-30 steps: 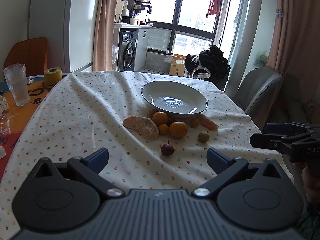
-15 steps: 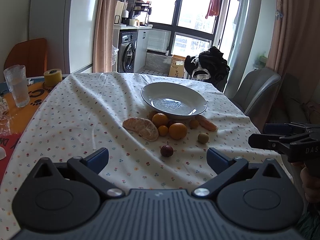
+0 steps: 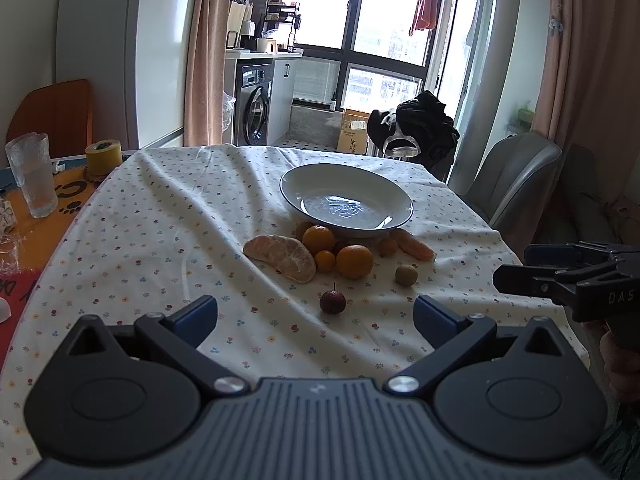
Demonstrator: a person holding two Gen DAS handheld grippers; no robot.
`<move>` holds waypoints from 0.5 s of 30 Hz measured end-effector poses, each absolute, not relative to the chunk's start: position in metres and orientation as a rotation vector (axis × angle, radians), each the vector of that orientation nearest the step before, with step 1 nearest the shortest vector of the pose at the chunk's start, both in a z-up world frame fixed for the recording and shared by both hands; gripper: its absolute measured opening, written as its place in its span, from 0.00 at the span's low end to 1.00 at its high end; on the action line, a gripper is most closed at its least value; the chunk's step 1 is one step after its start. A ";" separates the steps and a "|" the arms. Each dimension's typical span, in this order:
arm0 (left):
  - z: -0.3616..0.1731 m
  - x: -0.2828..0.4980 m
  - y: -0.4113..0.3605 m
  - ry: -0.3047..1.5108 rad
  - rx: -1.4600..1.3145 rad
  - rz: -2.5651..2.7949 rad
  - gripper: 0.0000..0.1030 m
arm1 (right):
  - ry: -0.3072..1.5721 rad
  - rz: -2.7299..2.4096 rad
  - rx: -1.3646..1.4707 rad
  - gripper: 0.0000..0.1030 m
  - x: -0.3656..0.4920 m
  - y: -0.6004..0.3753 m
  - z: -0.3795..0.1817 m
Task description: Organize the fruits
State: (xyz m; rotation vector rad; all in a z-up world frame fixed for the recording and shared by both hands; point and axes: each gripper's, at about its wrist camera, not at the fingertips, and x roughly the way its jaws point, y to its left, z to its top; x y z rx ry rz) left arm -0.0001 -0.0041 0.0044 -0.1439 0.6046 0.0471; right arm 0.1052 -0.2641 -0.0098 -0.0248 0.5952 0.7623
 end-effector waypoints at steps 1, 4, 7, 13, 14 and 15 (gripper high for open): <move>0.003 0.001 -0.004 0.606 -0.144 0.048 1.00 | 0.598 0.762 -0.026 1.00 0.106 -0.264 -0.011; 0.000 0.005 -0.005 0.610 -0.138 0.051 1.00 | 0.612 0.768 -0.031 1.00 0.109 -0.264 -0.014; -0.006 0.010 -0.006 0.613 -0.135 0.056 1.00 | 0.607 0.776 -0.048 1.00 0.112 -0.263 -0.017; -0.015 0.021 -0.008 0.617 -0.136 0.050 1.00 | 0.608 0.790 -0.059 1.00 0.120 -0.261 -0.025; -0.016 0.023 -0.008 0.618 -0.133 0.052 1.00 | 0.612 0.794 -0.057 1.00 0.121 -0.262 -0.028; -0.018 0.025 -0.008 0.620 -0.135 0.054 1.00 | 0.618 0.801 -0.053 1.00 0.123 -0.262 -0.029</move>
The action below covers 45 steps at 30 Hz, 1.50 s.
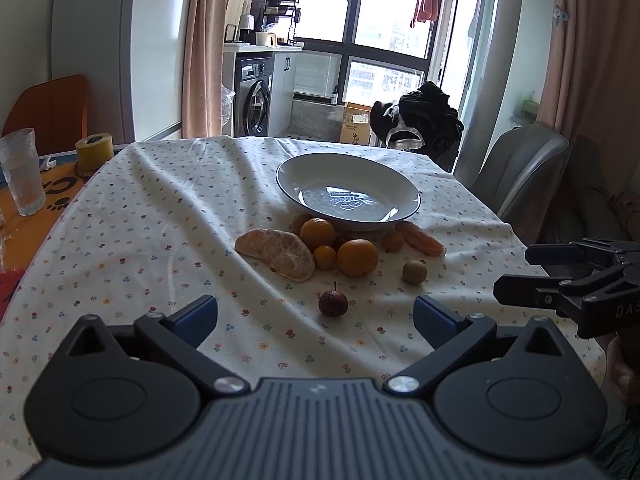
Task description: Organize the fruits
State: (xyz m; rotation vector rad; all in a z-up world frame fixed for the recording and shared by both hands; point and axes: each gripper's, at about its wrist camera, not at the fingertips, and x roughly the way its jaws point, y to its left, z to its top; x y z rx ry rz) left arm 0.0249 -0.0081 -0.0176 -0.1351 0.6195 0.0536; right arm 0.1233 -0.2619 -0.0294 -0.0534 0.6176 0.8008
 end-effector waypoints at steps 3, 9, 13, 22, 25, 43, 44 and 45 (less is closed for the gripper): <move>-0.024 0.030 -0.007 0.624 -0.153 0.043 1.00 | 0.628 0.800 -0.048 1.00 0.129 -0.262 -0.035; -0.035 0.044 -0.005 0.629 -0.194 0.026 0.98 | 0.637 0.787 -0.028 1.00 0.141 -0.265 -0.046; -0.042 0.055 -0.004 0.642 -0.212 0.026 0.88 | 0.635 0.789 -0.005 0.99 0.150 -0.267 -0.052; -0.061 0.077 -0.008 0.693 -0.225 0.005 0.59 | 0.658 0.794 -0.004 0.85 0.167 -0.260 -0.064; -0.065 0.083 -0.009 0.702 -0.227 0.001 0.55 | 0.665 0.798 -0.008 0.78 0.172 -0.257 -0.067; -0.079 0.107 -0.005 0.738 -0.250 -0.001 0.23 | 0.729 0.795 -0.044 0.46 0.200 -0.227 -0.090; -0.078 0.108 -0.003 0.738 -0.261 -0.007 0.23 | 0.733 0.793 -0.044 0.44 0.202 -0.227 -0.091; -0.077 0.109 -0.002 0.737 -0.264 -0.011 0.23 | 0.740 0.789 -0.047 0.38 0.204 -0.225 -0.093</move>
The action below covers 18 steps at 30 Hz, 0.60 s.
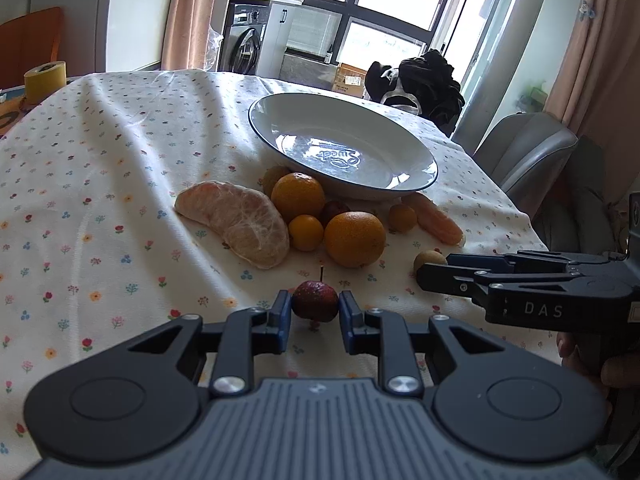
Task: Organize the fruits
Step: 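Grasp the small red fruit with the left tool while the right tool grasps the yellow-green fruit, then release the red fruit into the white bowl while the right tool releases the yellow-green fruit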
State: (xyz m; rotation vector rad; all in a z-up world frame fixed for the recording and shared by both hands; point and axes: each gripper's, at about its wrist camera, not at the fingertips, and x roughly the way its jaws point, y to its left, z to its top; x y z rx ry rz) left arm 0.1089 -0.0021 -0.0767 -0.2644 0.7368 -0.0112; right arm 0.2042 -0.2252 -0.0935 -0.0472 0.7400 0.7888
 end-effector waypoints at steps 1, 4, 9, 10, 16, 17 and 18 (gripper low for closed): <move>-0.075 0.110 -0.002 0.732 -0.258 -0.009 0.23 | 0.744 0.780 -0.054 0.32 0.206 -0.224 -0.095; -0.068 0.113 0.000 0.718 -0.247 -0.004 0.23 | 0.746 0.790 -0.038 0.23 0.209 -0.227 -0.093; -0.059 0.123 0.003 0.698 -0.239 0.004 0.23 | 0.707 0.793 -0.008 0.23 0.212 -0.233 -0.081; -0.056 0.125 0.004 0.691 -0.238 0.006 0.23 | 0.699 0.796 -0.005 0.23 0.213 -0.233 -0.078; -0.045 0.137 0.004 0.667 -0.218 0.005 0.23 | 0.647 0.808 0.019 0.23 0.221 -0.232 -0.063; -0.044 0.139 0.004 0.666 -0.218 0.007 0.23 | 0.642 0.811 0.024 0.23 0.223 -0.231 -0.062; -0.043 0.141 0.005 0.665 -0.218 0.008 0.23 | 0.638 0.814 0.026 0.23 0.225 -0.230 -0.061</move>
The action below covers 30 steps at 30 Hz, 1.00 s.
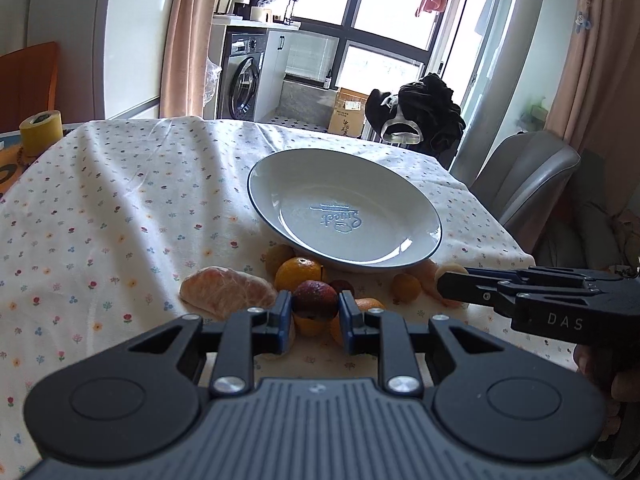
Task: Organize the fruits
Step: 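Release the red fruit into the white bowl while the right tool releases the yellow-green fruit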
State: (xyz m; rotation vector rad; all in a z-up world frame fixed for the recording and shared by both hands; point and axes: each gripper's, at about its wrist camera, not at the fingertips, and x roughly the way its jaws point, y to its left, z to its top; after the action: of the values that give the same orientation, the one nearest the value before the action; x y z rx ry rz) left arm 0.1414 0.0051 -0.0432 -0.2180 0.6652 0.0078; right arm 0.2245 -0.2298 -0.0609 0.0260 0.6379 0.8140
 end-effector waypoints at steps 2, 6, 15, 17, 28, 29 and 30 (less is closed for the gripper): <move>-0.041 0.145 0.005 0.660 -0.208 0.010 0.23 | 0.632 0.818 0.026 0.23 0.228 -0.227 -0.060; -0.034 0.151 0.006 0.647 -0.196 0.008 0.23 | 0.623 0.824 0.032 0.23 0.234 -0.221 -0.057; -0.030 0.175 0.008 0.649 -0.186 -0.001 0.23 | 0.598 0.830 0.046 0.23 0.247 -0.207 -0.050; -0.031 0.182 0.008 0.653 -0.177 -0.002 0.23 | 0.600 0.829 0.049 0.23 0.250 -0.205 -0.051; -0.044 0.216 0.010 0.691 -0.176 -0.049 0.23 | 0.637 0.780 0.056 0.23 0.264 -0.201 -0.062; -0.045 0.219 0.008 0.692 -0.168 -0.053 0.23 | 0.641 0.774 0.057 0.23 0.265 -0.201 -0.063; -0.045 0.221 0.008 0.693 -0.164 -0.054 0.23 | 0.645 0.768 0.058 0.23 0.267 -0.200 -0.064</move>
State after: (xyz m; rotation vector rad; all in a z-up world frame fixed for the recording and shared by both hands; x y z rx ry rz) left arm 0.2210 0.0080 -0.0452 -0.1643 0.6927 -0.0536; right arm 0.2666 -0.2005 -0.0640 0.0582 0.6448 0.7682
